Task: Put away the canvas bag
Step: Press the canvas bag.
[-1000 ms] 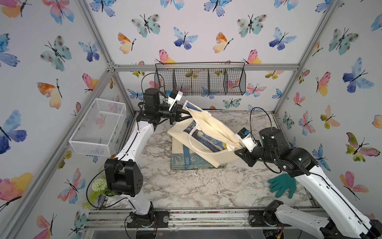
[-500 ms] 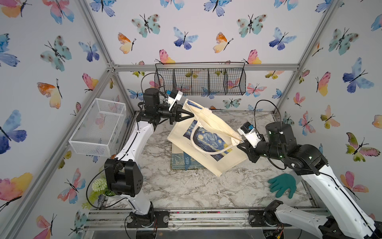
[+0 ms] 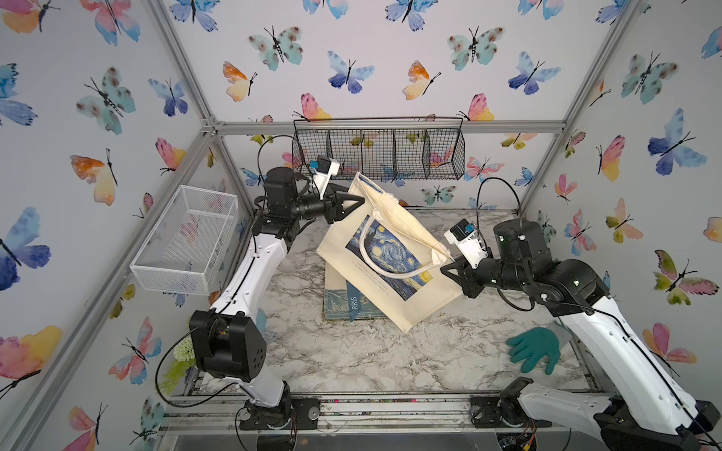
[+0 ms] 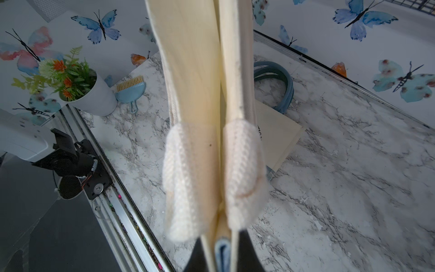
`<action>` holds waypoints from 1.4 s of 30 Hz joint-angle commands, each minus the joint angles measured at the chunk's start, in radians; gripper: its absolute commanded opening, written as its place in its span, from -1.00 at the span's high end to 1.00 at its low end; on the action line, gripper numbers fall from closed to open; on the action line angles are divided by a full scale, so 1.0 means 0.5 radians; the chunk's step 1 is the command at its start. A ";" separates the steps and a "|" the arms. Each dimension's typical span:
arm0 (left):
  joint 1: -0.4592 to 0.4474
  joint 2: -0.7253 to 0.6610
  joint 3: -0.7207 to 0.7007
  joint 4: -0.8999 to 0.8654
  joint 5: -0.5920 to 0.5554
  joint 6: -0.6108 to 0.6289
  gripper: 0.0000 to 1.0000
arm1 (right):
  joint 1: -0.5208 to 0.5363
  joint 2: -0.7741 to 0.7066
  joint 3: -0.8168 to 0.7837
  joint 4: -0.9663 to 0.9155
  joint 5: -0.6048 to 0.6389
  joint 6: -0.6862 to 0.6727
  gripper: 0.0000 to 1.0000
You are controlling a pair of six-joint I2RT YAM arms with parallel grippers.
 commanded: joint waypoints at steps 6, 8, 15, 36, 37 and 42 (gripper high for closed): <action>0.159 -0.436 -0.236 -0.040 -1.678 -0.017 -0.25 | -0.001 0.014 0.164 0.085 -0.079 0.085 0.94; 0.190 -0.481 -0.278 -0.028 -1.607 -0.048 -0.23 | -0.001 0.052 0.194 0.069 -0.006 0.192 0.94; 0.177 -0.543 -0.316 0.111 -1.080 -0.135 -0.02 | -0.031 0.285 0.483 -0.104 0.359 0.636 0.97; -0.660 -0.784 -0.679 0.194 -0.592 0.643 -0.31 | -0.266 0.638 0.613 -0.001 0.204 2.316 0.97; -0.688 -0.774 -0.700 0.201 -0.550 0.658 -0.34 | -0.273 0.649 0.587 0.036 0.171 2.352 0.97; -0.987 -0.685 -0.775 0.145 -0.632 0.909 -0.46 | -0.280 0.676 0.449 0.246 0.051 2.478 0.97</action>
